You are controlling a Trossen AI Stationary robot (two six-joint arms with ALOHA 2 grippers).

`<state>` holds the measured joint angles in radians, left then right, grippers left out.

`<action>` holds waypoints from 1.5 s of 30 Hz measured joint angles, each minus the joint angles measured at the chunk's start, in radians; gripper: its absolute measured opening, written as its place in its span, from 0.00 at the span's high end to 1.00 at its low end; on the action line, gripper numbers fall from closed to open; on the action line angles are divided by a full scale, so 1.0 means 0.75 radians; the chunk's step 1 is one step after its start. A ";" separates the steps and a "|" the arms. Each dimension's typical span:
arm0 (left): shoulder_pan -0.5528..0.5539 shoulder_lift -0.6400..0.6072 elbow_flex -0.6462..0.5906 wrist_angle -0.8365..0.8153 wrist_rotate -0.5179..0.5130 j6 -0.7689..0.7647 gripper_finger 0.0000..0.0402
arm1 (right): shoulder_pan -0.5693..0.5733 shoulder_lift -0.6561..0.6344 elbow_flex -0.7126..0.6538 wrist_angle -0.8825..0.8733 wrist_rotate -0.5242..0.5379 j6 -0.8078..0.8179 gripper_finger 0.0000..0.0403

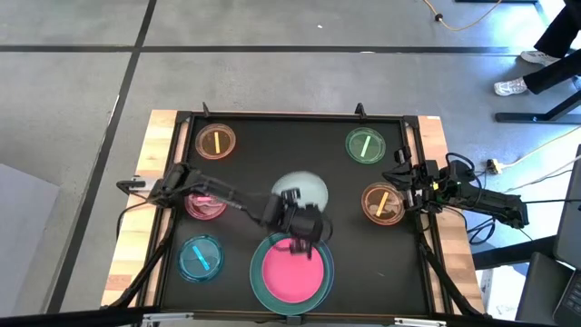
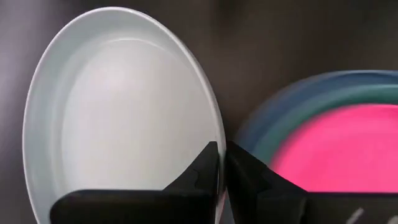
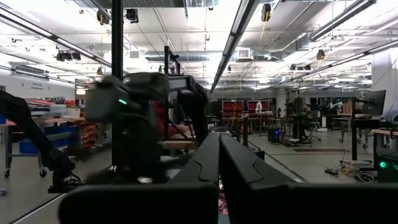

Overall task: Stack plastic plates
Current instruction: Stack the gray plate on the pink plate, then move the stacked plates to the center of the table

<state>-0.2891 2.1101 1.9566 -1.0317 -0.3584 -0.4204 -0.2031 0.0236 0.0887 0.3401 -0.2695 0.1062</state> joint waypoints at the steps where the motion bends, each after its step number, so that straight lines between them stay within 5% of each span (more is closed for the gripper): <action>1: -0.033 0.000 0.021 -0.001 0.030 -0.021 0.96 | 0.000 0.000 0.000 0.000 0.000 0.000 0.99; 11: -0.309 0.000 0.126 0.103 0.327 -0.185 0.96 | 0.000 0.000 0.000 0.000 0.000 0.001 0.99; 18: -0.412 -0.003 0.088 0.244 0.330 -0.205 0.96 | 0.000 0.000 0.000 0.000 0.000 0.001 0.99; 29: -0.391 -0.003 -0.085 0.359 0.308 -0.264 0.93 | 0.000 0.000 0.000 0.000 0.000 0.001 0.99; 40: -0.354 -0.002 -0.215 0.467 0.424 -0.345 0.71 | 0.000 0.000 0.000 -0.011 0.000 0.001 0.99; 45: -0.345 -0.002 -0.320 0.569 0.433 -0.348 0.68 | 0.000 0.000 0.000 -0.011 0.000 0.001 0.99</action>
<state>-0.5478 2.1086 1.7167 -0.6054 -0.0337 -0.6811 -0.2031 0.0235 0.0887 0.3317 -0.2693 0.1066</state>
